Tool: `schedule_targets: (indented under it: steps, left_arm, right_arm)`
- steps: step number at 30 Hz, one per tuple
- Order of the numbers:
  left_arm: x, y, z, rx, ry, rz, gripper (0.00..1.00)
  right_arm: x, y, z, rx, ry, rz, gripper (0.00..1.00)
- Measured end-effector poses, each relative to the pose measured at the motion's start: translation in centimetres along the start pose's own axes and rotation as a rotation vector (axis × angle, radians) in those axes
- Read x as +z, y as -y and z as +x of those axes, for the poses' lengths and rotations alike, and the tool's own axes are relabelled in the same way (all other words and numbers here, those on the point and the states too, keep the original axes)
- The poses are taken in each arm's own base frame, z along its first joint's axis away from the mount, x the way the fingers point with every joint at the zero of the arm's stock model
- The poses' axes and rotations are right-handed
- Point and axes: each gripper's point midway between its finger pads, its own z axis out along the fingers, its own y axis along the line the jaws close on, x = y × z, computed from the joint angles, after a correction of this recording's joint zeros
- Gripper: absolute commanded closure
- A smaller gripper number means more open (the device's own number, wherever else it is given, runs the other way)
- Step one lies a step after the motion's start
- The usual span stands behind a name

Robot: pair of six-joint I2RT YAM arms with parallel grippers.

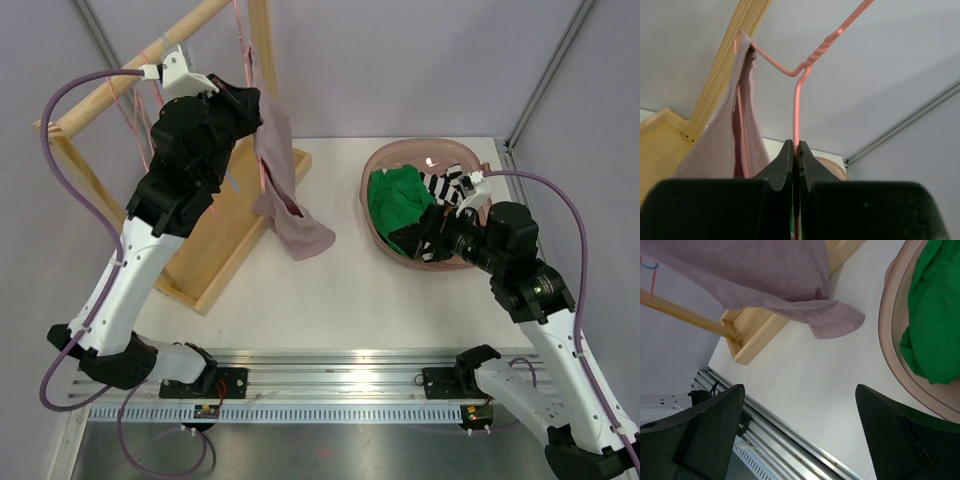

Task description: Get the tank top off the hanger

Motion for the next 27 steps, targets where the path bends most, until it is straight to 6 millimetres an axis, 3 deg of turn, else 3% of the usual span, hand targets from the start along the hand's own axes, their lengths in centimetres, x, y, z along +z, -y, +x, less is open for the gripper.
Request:
schedule_targets:
  steps: [4, 13, 21, 27]
  left_arm:
    - [-3.3, 0.0, 1.0, -0.051, -0.046, 0.09, 1.0]
    - [-12.6, 0.4, 6.3, -0.126, -0.275, 0.379, 1.0]
    - [-20.1, 0.8, 10.5, -0.221, -0.455, 0.624, 1.0]
    - [-23.3, 0.2, 13.6, -0.275, -0.575, 0.691, 1.0]
  right_arm:
    - [-0.1, 0.0, -0.1, -0.012, 0.007, -0.002, 0.01]
    - [0.6, -2.0, -0.4, -0.02, 0.022, -0.134, 0.0]
    - [4.1, -4.0, 0.2, 0.055, -0.024, -0.307, 0.0]
    - [6.6, -7.8, 2.4, 0.008, -0.082, -0.415, 0.06]
